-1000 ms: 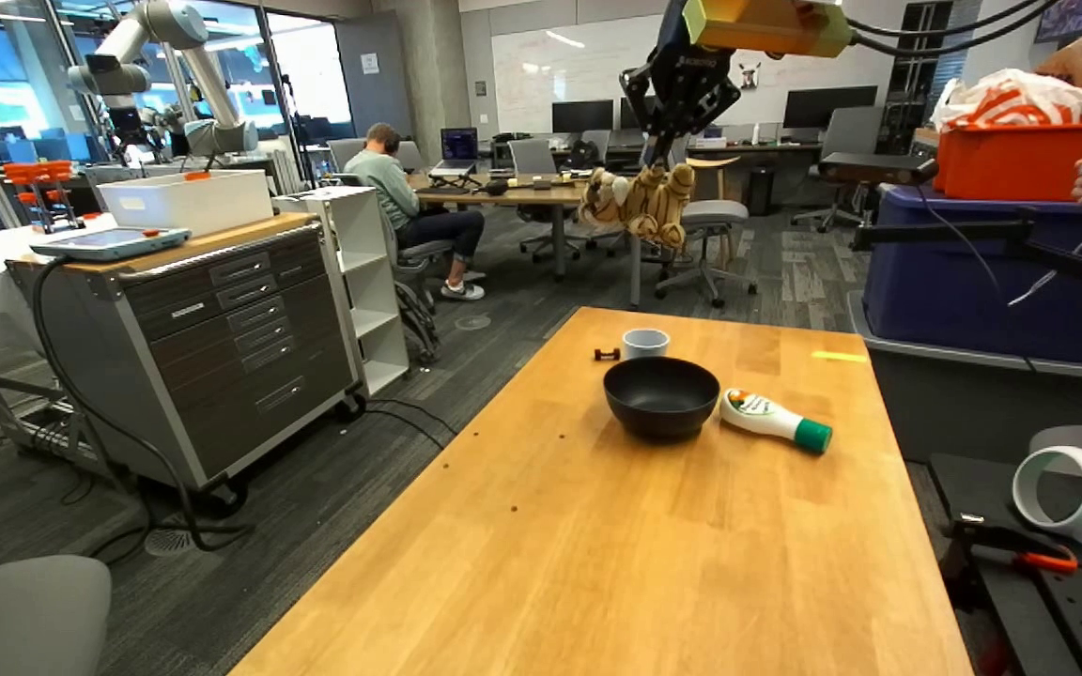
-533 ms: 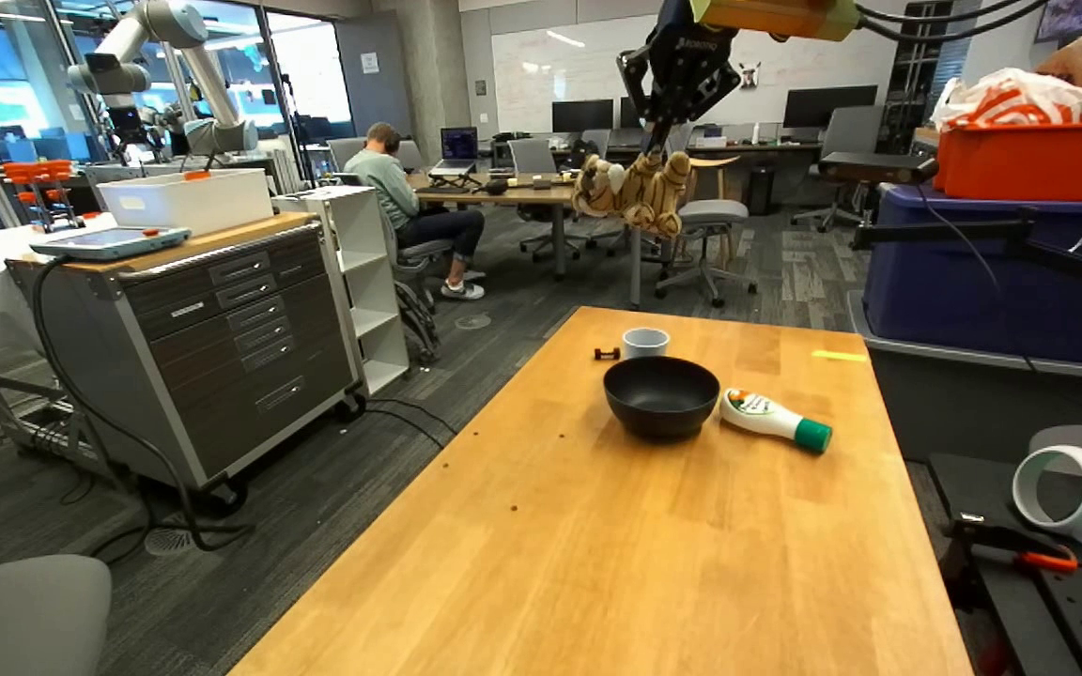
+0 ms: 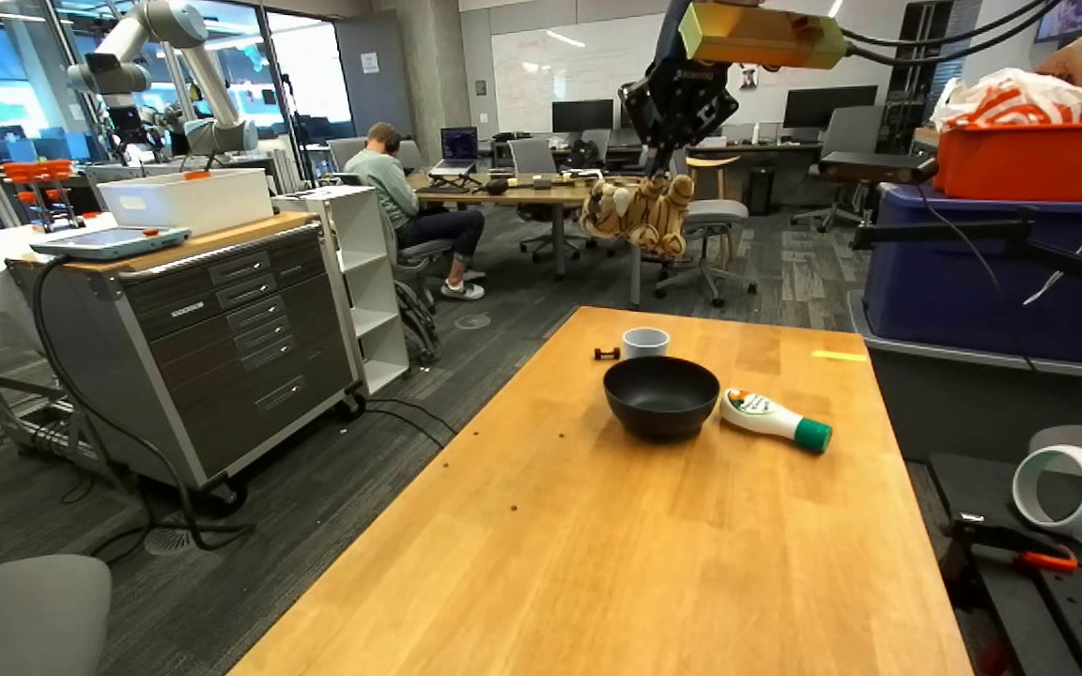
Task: Put the stuffed animal in the black bowl
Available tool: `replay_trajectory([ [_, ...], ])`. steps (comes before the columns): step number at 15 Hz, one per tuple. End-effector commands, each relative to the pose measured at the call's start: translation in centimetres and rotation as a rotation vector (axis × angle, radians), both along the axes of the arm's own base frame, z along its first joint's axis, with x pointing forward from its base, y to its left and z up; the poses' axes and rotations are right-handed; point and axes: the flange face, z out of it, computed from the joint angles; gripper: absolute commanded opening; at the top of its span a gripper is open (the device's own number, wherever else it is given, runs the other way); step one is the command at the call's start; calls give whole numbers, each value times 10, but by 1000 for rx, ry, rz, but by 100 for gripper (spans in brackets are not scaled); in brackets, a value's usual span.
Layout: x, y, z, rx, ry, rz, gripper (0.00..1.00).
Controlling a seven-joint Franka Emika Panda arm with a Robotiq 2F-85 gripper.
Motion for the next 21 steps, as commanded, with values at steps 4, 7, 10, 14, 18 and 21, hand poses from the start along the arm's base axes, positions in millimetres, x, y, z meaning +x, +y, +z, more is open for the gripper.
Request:
replay_trajectory([
  [4, 28, -32, -37, 16, 81, -48, 2],
  [7, 40, -41, -66, 14, 133, -59, 2],
  [10, 51, -46, -90, 11, 163, -58, 2],
  [14, 62, -50, -117, 4, 201, -46, 2],
  [18, 70, -55, -137, -8, 241, -62, 2],
  [21, 74, -57, -150, -14, 269, -69, 2],
])
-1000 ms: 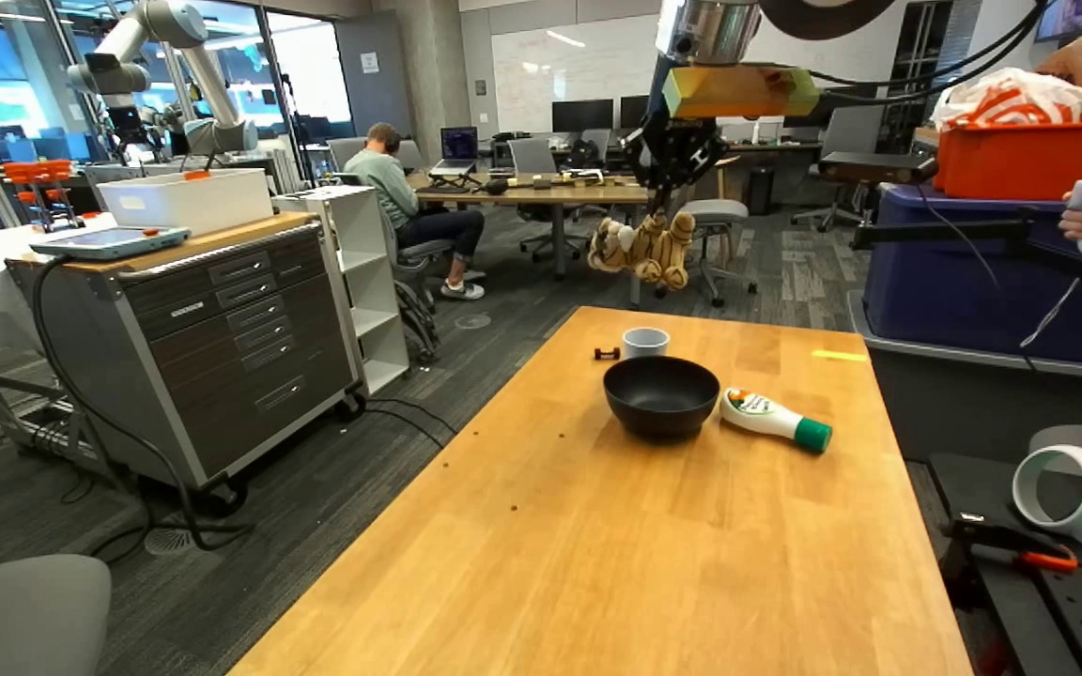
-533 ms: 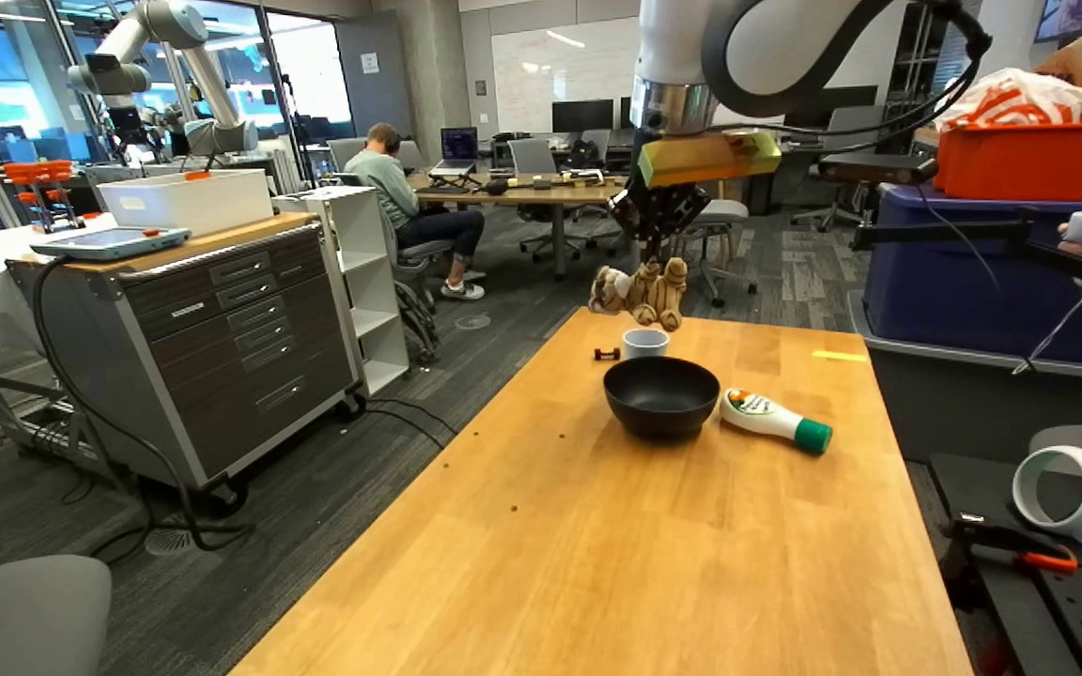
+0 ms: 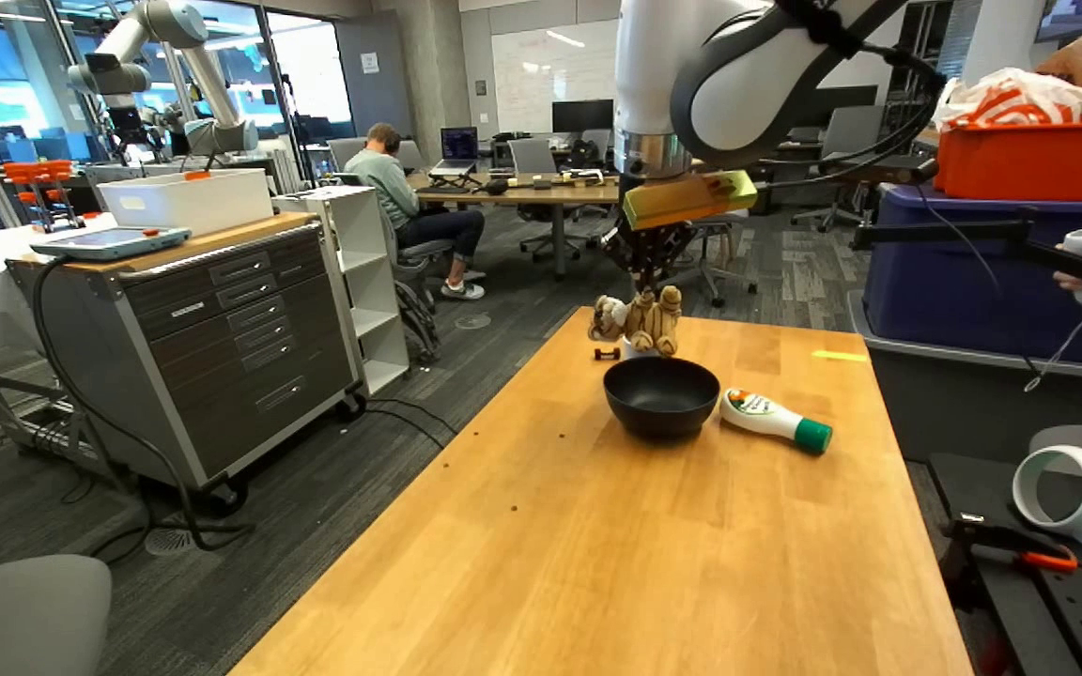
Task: Put the stuffed animal in the black bowl
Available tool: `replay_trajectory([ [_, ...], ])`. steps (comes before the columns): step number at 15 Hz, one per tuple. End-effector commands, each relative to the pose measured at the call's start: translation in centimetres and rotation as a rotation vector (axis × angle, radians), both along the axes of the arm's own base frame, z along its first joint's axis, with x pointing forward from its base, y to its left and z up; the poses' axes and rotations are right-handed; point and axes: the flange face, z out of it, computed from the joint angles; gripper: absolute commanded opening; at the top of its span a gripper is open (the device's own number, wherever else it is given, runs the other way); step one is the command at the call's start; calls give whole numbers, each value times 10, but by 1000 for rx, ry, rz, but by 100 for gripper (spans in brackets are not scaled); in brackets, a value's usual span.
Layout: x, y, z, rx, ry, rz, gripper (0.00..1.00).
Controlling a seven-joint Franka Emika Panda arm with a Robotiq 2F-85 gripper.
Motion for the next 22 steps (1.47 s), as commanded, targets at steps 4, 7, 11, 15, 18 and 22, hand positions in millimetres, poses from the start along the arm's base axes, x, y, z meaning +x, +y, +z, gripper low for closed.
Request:
replay_trajectory([
  [4, 16, -6, -19, -36, 69, -11, 2],
  [7, 18, -7, -30, -41, 101, -15, 2],
  [11, 21, -8, -42, -44, 135, -20, 2],
  [15, 23, -8, -48, -52, 161, -26, 2],
  [18, 24, -7, -50, -58, 174, -27, 2],
  [22, 26, -5, -50, -61, 181, -26, 2],
])
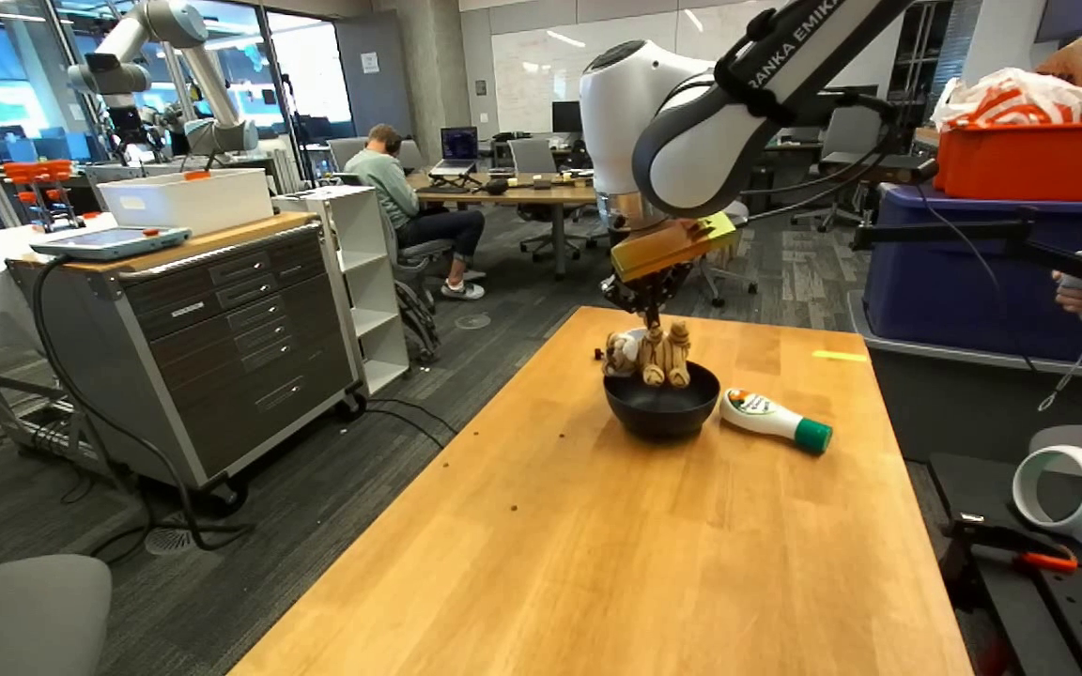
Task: Put the stuffed animal in the black bowl
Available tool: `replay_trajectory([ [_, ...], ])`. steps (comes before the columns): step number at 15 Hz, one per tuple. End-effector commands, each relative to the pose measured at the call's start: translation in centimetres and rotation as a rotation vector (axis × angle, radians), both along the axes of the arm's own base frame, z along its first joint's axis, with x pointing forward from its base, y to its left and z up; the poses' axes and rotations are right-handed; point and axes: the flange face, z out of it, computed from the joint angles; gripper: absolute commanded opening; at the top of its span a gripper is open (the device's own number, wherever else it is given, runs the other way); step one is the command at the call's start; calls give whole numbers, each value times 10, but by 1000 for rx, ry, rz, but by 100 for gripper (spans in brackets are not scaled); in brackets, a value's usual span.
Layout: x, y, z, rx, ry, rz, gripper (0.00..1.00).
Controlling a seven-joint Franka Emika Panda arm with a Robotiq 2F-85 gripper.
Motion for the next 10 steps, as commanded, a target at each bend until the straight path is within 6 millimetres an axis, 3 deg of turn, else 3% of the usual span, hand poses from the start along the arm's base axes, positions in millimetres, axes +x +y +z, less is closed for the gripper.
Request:
replay_trajectory([
  [1, 8, 0, 6, -28, 18, 0, 2],
  [10, 13, -2, -13, -35, 75, -12, 3],
])
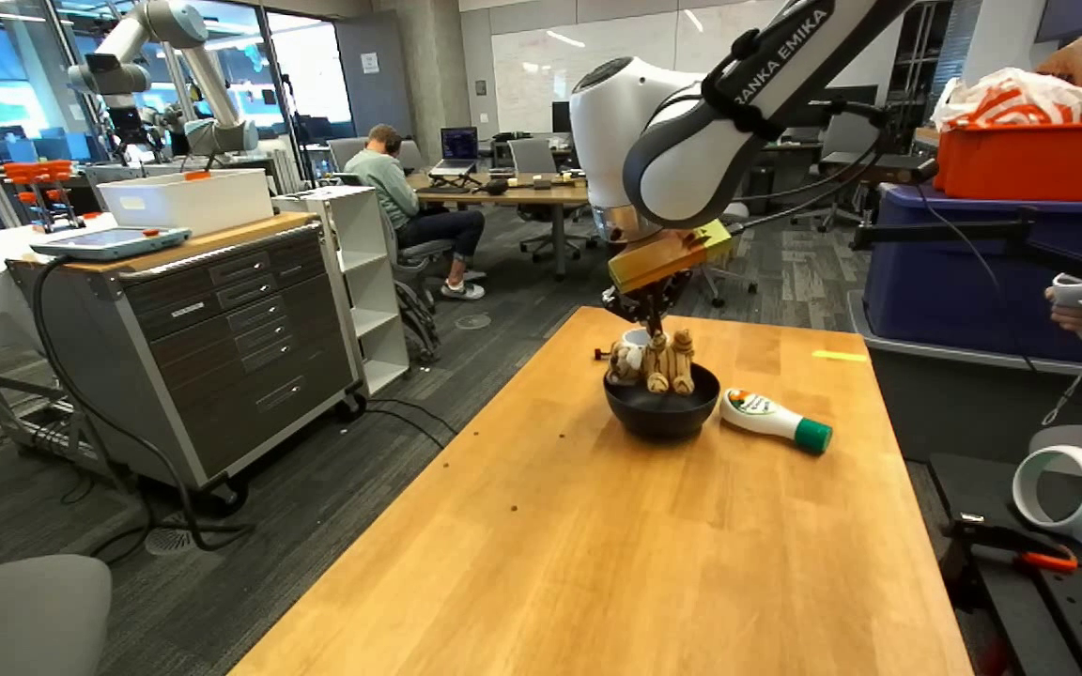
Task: Put the stuffed animal in the black bowl
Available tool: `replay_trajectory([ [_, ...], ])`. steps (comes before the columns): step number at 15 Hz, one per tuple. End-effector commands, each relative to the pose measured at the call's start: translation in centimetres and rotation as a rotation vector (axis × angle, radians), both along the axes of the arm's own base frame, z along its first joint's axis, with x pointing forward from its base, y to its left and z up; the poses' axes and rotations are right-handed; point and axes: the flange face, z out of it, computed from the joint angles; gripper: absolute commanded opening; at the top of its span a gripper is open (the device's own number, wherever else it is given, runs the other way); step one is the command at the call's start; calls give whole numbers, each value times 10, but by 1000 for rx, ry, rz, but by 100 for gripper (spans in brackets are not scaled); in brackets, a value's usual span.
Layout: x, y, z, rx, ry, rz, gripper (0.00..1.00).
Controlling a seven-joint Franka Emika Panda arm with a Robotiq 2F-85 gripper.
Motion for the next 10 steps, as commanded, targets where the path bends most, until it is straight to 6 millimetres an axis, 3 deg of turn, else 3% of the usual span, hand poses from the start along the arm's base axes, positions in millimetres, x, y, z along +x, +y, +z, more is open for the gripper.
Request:
replay_trajectory([
  [1, 10, -3, -1, -29, 30, -4, 3],
  [3, 11, -3, -4, -31, 37, -5, 4],
  [4, 12, -4, -5, -32, 40, -5, 14],
  [5, 12, -4, -6, -33, 43, -5, 30],
  [10, 14, -6, -3, -36, 46, -9, 68],
])
